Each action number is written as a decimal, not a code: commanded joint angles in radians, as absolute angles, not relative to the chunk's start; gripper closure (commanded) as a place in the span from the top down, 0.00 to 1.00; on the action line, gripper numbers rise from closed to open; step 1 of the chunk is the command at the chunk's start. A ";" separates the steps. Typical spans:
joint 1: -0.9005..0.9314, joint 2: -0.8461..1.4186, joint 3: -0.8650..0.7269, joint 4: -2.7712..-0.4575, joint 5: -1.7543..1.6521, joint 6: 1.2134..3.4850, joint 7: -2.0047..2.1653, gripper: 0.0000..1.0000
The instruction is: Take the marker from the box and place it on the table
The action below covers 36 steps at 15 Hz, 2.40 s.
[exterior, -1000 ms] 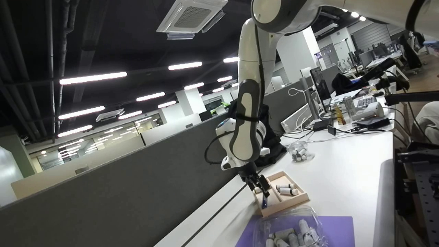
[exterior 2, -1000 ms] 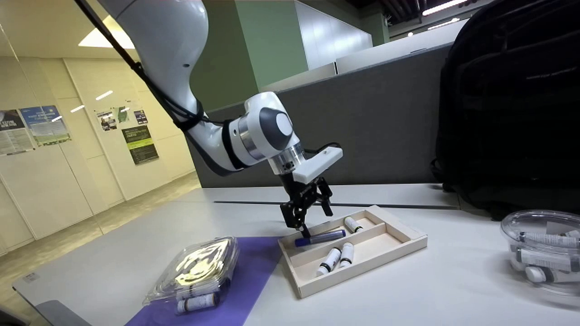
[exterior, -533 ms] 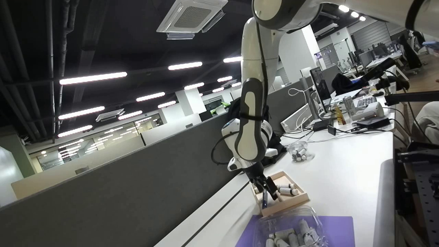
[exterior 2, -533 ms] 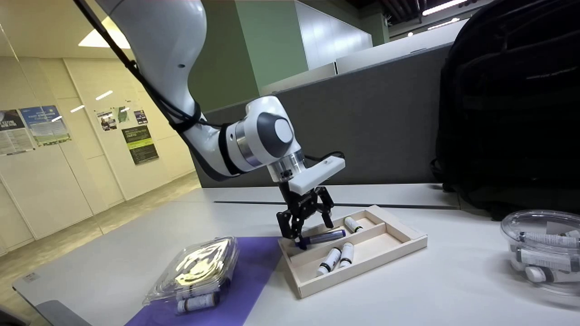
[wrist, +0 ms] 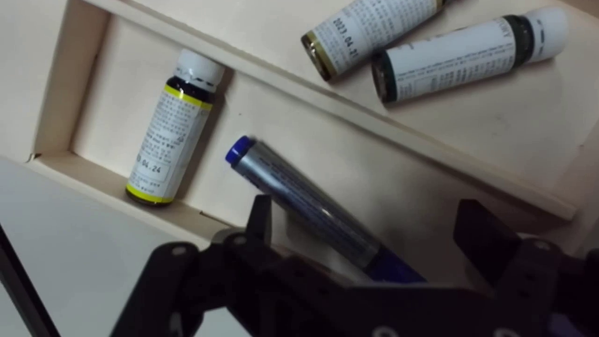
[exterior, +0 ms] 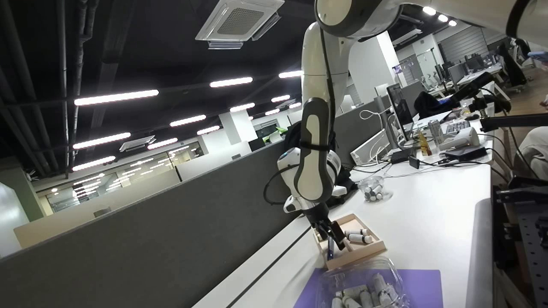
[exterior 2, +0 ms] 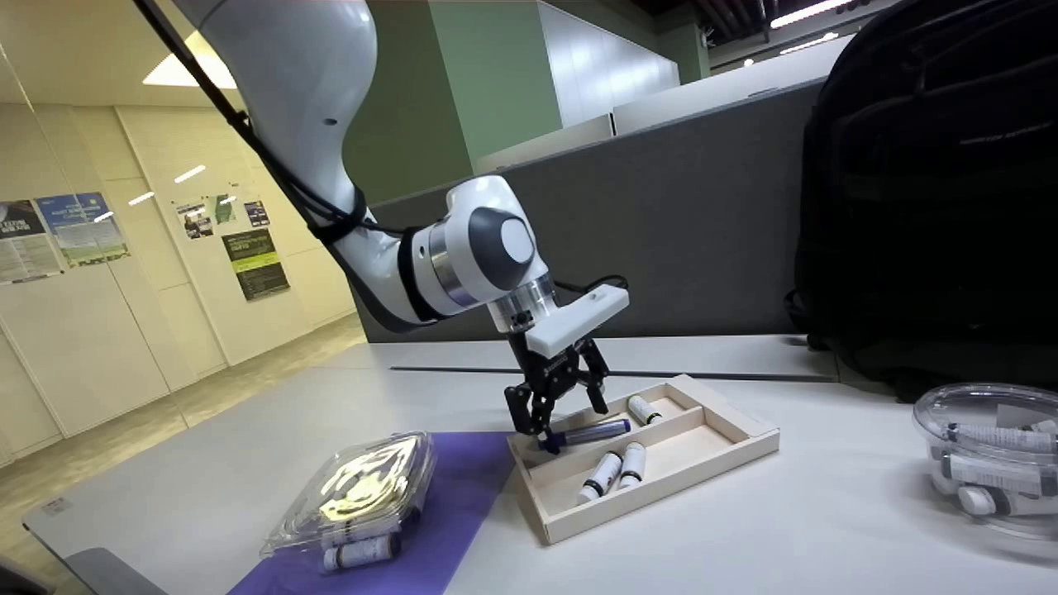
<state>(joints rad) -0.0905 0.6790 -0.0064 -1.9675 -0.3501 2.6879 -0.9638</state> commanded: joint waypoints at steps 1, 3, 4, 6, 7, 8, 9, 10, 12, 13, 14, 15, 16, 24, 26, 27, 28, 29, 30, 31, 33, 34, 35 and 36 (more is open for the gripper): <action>-0.100 0.684 -0.001 -1.961 -0.348 2.693 -0.951 1.00; -0.109 0.696 0.007 -1.953 -0.340 2.684 -0.961 1.00; -0.111 0.703 0.009 -1.948 -0.338 2.680 -0.964 1.00; -0.113 0.715 0.010 -1.939 -0.337 2.676 -0.964 1.00; -0.112 0.722 0.009 -1.932 -0.337 2.677 -0.963 1.00; -0.110 0.725 0.007 -1.925 -0.340 2.680 -0.964 1.00; -0.110 0.726 0.008 -1.920 -0.343 2.684 -0.967 1.00; -0.107 0.727 0.006 -1.915 -0.347 2.685 -0.969 1.00; -0.107 0.729 0.007 -1.905 -0.354 2.691 -0.980 1.00; -0.104 0.728 0.005 -1.901 -0.359 2.695 -0.985 1.00; -0.101 0.728 0.002 -1.896 -0.363 2.697 -0.988 1.00; -0.103 0.731 0.003 -1.889 -0.363 2.695 -0.995 1.00; -0.108 0.737 0.006 -1.880 -0.359 2.689 -1.002 1.00; -0.133 0.772 0.026 -1.844 -0.336 2.669 -1.052 0.45; -0.139 0.764 0.035 -1.849 -0.331 2.670 -1.065 0.33; -0.142 0.758 0.038 -1.855 -0.329 2.674 -1.071 0.26; -0.144 0.747 0.041 -1.866 -0.328 2.676 -1.081 0.20; -0.144 0.737 0.041 -1.875 -0.328 2.679 -1.090 0.13; -0.141 0.719 0.041 -1.889 -0.331 2.677 -1.096 0.08; -0.137 0.703 0.040 -1.900 -0.334 2.671 -1.101 0.03; -0.125 0.663 0.036 -1.930 -0.346 2.669 -1.106 0.06; -0.118 0.639 0.033 -1.947 -0.352 2.671 -1.110 0.06; -0.108 0.617 0.027 -1.960 -0.360 2.670 -1.111 0.06; -0.101 0.590 0.027 -1.977 -0.368 2.673 -1.116 0.06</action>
<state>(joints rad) -0.1178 0.6925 0.0319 -1.9002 -0.3433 2.6816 -1.1057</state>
